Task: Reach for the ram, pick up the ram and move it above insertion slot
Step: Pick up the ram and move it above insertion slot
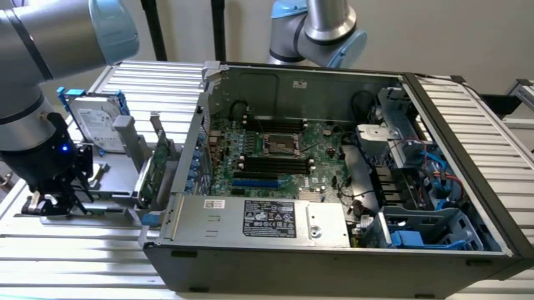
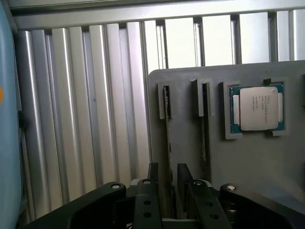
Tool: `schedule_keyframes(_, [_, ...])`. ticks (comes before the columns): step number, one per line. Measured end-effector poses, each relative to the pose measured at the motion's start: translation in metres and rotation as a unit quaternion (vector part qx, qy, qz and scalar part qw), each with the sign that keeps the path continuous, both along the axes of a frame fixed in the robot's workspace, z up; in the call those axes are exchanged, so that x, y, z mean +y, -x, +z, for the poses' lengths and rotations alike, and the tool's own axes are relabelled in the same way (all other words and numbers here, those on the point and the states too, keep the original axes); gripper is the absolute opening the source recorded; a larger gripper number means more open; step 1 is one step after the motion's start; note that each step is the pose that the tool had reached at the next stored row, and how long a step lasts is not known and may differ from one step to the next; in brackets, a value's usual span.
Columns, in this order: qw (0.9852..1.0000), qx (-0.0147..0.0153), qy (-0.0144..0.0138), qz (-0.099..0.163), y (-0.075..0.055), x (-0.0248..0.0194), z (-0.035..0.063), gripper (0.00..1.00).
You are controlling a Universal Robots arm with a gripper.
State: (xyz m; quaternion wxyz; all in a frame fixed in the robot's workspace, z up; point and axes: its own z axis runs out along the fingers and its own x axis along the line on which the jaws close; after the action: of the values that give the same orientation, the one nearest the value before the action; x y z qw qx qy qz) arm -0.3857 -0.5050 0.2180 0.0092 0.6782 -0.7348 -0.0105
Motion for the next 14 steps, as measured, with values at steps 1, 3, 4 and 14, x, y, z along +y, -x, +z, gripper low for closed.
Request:
schedule_keyframes(1, [1.0000,-0.0004,0.0000,0.001,0.000,0.0000,-0.0010,0.31])
schedule_keyframes(3, [1.0000,-0.0012,0.0000,0.004,0.000,0.0000,-0.0030,0.31])
schedule_keyframes(4, [1.0000,-0.0017,0.0000,0.005,0.000,0.0000,-0.0040,0.31])
schedule_keyframes(14, [0.9999,-0.0035,0.0000,0.015,0.000,0.0010,-0.0126,0.31])
